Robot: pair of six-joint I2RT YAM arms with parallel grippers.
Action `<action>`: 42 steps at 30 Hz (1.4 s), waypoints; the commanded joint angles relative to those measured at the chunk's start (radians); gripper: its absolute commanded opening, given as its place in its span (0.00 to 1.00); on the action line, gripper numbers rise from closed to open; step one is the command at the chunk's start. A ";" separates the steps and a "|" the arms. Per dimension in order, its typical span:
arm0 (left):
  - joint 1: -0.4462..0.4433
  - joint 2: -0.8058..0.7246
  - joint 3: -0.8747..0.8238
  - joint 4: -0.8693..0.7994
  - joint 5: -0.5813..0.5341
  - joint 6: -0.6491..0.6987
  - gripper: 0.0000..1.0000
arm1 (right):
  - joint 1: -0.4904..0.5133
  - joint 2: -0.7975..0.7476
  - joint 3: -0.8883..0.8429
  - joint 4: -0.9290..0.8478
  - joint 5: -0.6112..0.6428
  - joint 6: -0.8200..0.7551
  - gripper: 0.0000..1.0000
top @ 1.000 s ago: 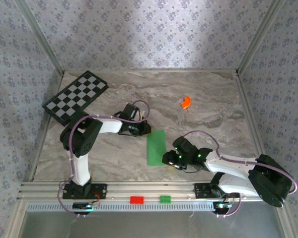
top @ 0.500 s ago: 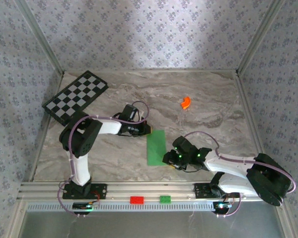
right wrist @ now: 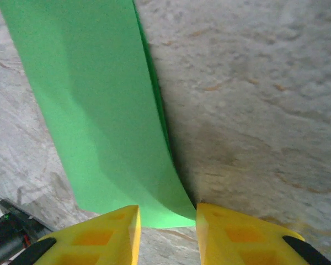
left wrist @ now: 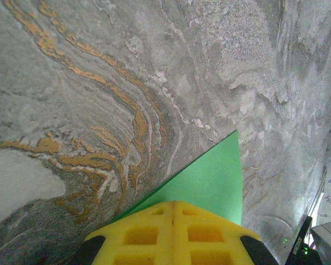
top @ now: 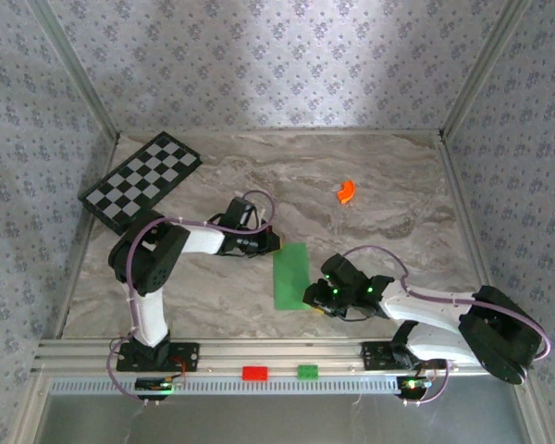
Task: Fold a paper plane with a square sheet of paper (pick it up from the middle)
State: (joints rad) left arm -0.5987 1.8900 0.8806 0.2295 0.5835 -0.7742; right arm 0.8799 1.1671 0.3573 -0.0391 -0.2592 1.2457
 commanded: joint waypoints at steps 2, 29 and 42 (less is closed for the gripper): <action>-0.029 0.003 -0.030 -0.123 0.012 -0.013 0.03 | 0.011 -0.014 0.001 0.083 -0.001 0.021 0.33; -0.040 0.004 0.016 -0.142 0.032 -0.003 0.04 | -0.211 0.129 0.032 0.342 -0.244 -0.111 0.37; -0.041 -0.106 0.096 -0.202 0.057 0.047 0.23 | -0.219 0.141 0.040 0.166 -0.184 -0.216 0.03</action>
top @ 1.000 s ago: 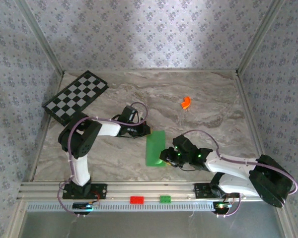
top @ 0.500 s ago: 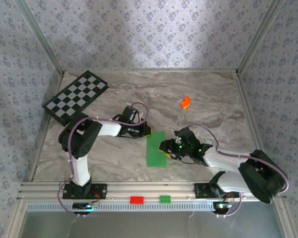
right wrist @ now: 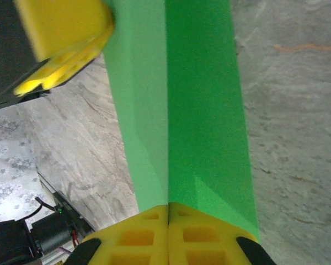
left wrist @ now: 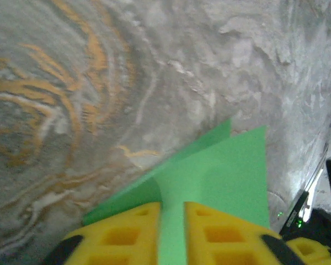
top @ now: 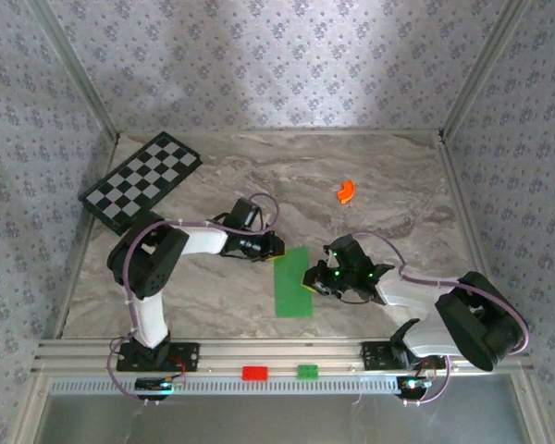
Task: Fold a paper plane with a square sheet of paper (pick it up from the middle)
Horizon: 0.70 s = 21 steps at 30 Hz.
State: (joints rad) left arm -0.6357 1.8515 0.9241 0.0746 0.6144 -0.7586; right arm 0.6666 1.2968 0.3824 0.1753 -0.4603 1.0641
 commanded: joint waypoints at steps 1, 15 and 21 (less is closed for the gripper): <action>-0.004 -0.091 0.055 -0.050 0.023 0.038 0.26 | -0.005 0.014 0.016 -0.041 0.019 -0.034 0.00; -0.007 -0.634 -0.201 -0.127 -0.275 0.163 0.40 | -0.002 0.104 0.064 0.166 0.135 0.123 0.06; -0.006 -0.926 -0.380 -0.119 -0.430 0.158 0.72 | -0.032 0.140 0.086 0.140 0.027 0.057 0.18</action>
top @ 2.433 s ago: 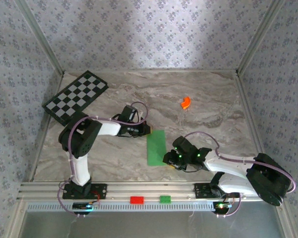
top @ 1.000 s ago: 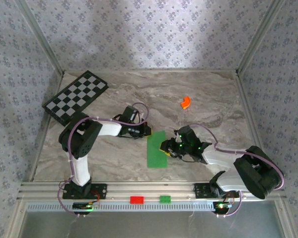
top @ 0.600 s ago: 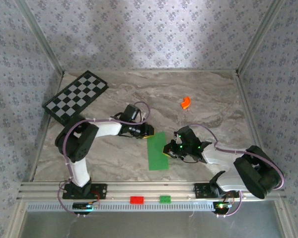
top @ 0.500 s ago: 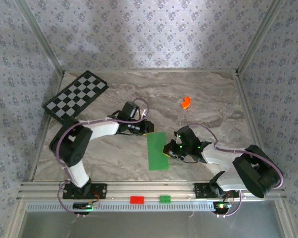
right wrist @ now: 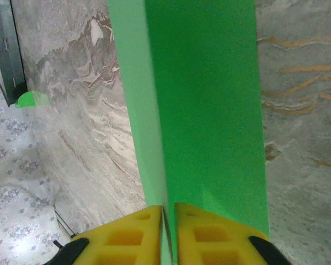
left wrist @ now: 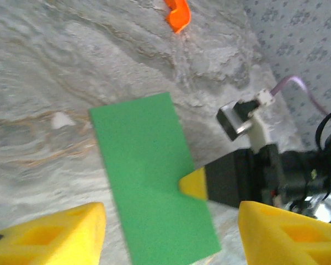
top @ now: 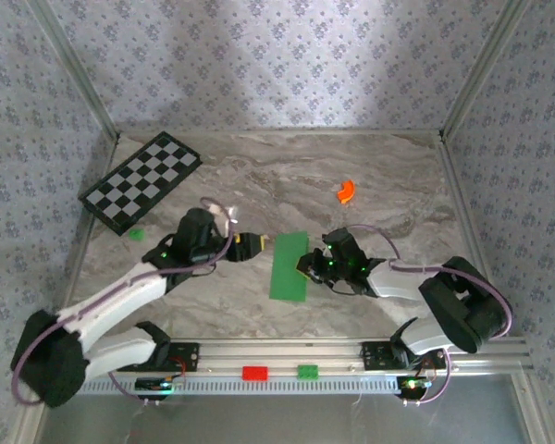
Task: Fold a paper plane with a square sheet of paper (pick it up from the middle)
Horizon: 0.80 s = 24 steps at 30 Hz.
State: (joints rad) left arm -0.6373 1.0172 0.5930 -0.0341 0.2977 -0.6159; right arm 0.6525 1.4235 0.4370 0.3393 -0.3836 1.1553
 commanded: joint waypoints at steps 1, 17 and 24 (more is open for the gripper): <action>-0.003 -0.144 -0.080 -0.023 -0.147 0.003 0.84 | -0.026 0.015 0.041 -0.054 -0.064 -0.053 0.18; 0.004 -0.284 -0.175 -0.162 -0.056 -0.011 0.97 | -0.040 0.056 0.108 -0.123 -0.119 -0.126 0.15; -0.065 -0.169 -0.153 -0.154 -0.091 -0.004 0.76 | -0.052 0.056 0.100 -0.140 -0.113 -0.128 0.14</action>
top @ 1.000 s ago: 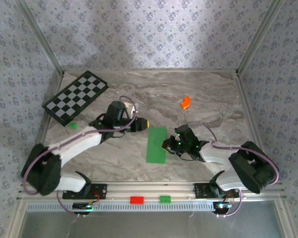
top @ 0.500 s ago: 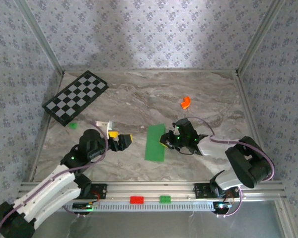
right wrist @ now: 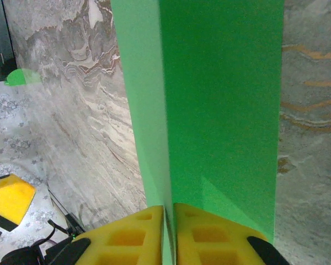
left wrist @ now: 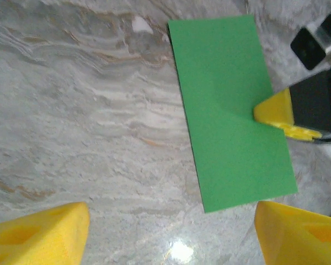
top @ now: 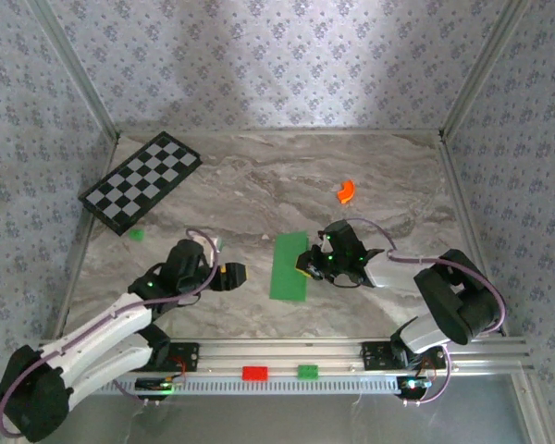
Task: Fold a paper plane with a square sheet of paper (pick it up from the middle)
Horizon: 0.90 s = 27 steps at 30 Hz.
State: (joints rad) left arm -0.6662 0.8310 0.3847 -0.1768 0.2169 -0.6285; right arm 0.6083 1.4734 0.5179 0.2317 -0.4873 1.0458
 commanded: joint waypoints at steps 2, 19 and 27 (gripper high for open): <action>-0.092 0.048 0.082 -0.055 -0.090 0.024 0.75 | -0.010 0.005 0.019 -0.032 -0.008 -0.017 0.15; -0.578 0.365 0.283 0.026 -0.404 0.420 0.58 | -0.029 0.004 0.016 -0.020 -0.023 0.008 0.05; -0.732 0.623 0.455 -0.045 -0.587 0.552 0.69 | -0.030 0.002 0.013 -0.013 -0.022 0.025 0.05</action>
State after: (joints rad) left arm -1.3693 1.4006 0.7918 -0.1741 -0.2749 -0.1566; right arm 0.5846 1.4734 0.5179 0.2276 -0.4950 1.0546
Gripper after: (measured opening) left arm 0.685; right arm 0.052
